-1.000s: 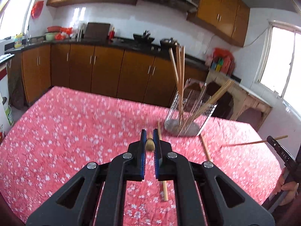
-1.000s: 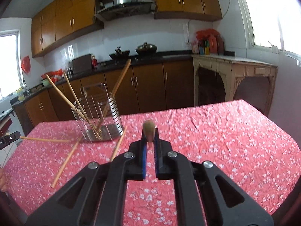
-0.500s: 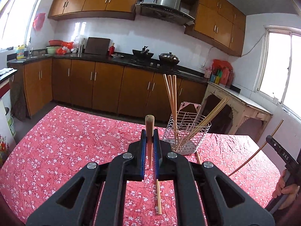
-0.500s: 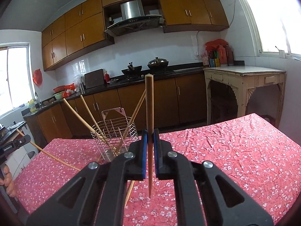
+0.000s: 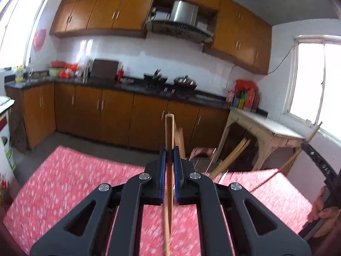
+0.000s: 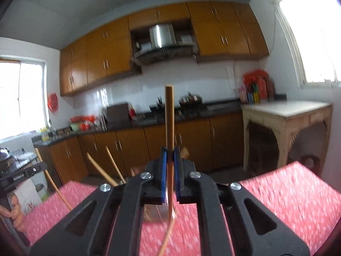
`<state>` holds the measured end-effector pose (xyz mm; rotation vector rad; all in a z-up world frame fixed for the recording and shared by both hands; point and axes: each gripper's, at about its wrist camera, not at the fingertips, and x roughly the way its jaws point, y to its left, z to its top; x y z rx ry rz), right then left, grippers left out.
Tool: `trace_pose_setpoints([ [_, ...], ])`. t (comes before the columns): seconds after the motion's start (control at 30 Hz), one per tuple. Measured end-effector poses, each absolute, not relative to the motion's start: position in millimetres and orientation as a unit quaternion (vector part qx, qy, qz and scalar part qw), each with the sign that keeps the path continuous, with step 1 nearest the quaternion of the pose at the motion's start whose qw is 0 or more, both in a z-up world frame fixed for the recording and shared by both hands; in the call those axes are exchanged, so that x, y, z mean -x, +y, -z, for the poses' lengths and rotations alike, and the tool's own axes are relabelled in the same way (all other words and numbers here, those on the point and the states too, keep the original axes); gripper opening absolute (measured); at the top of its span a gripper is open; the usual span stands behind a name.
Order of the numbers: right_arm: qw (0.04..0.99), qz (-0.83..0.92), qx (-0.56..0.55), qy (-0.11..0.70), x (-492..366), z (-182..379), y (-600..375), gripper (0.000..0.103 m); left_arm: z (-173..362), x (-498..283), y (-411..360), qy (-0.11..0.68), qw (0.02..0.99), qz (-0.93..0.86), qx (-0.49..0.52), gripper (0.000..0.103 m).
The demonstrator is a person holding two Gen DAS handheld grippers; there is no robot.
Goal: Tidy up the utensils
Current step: 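Lower the left gripper's chopstick into the wire holder while the right gripper inserts its chopstick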
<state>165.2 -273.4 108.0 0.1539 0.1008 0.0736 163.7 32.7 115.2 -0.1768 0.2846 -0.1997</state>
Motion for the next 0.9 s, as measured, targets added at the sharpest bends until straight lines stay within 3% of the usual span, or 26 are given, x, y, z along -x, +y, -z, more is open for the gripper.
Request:
trace_pose_setpoints([
  [0.3,0.993,-0.073,-0.089,0.029,-234,-138,-248,0.008,-178,-200,-16,0.051,0.991,0.073,0.100,0.007],
  [0.9,0.979,-0.103,-0.124,0.124,-307,-84,-250,0.008,-127,-265,-33,0.108,0.986,0.052,0.117,0.007],
])
